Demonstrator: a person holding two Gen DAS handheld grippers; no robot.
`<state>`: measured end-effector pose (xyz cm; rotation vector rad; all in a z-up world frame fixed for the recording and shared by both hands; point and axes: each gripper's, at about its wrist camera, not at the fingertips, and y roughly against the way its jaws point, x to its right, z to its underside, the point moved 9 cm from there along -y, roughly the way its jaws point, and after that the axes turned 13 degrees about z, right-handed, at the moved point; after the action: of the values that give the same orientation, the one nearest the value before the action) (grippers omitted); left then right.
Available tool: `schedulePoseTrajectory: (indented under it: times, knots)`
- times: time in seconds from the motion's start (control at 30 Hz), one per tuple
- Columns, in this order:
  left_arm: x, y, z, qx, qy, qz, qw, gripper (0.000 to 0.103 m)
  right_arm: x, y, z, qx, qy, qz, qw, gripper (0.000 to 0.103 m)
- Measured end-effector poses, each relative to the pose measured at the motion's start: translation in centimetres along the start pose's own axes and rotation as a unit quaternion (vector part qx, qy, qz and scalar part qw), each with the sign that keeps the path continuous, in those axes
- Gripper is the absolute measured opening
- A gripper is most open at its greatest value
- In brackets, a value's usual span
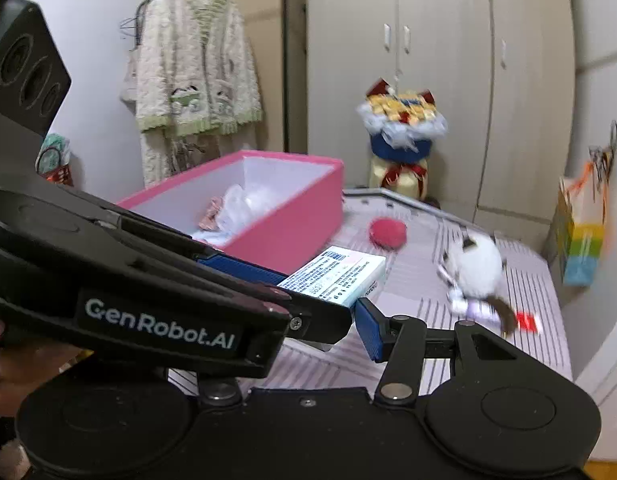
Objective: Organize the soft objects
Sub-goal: 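Carry the medicine box with the left tool over the pink box and lower it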
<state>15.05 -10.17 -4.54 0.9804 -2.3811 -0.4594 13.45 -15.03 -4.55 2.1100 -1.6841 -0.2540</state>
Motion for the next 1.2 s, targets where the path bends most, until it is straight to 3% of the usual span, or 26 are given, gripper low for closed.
schedulePoseTrajectory:
  times: [0.27, 0.53, 0.83, 1.2]
  knots:
    - [-1.9, 3.7, -2.3, 0.039, -0.011, -0.036, 0.9985, 0.042, -3.0, 0.0, -3.8, 0.040, 0.032, -0.018, 0.999, 0.056]
    - [-7.3, 5.8, -5.6, 0.057, 0.008, -0.080, 0.9951, 0.042, -6.0, -4.0, -8.3, 0.053, 0.040, -0.069, 0.995, 0.056]
    - [-15.9, 5.6, -8.7, 0.054, 0.055, -0.108, 0.9911, 0.042, -9.6, -11.3, -11.8, 0.026, 0.040, -0.108, 0.993, 0.057]
    - [-23.1, 1.3, -7.7, 0.010, 0.124, -0.098, 0.9874, 0.042, -11.3, -19.0, -10.6, -0.060, 0.057, -0.111, 0.990, 0.059]
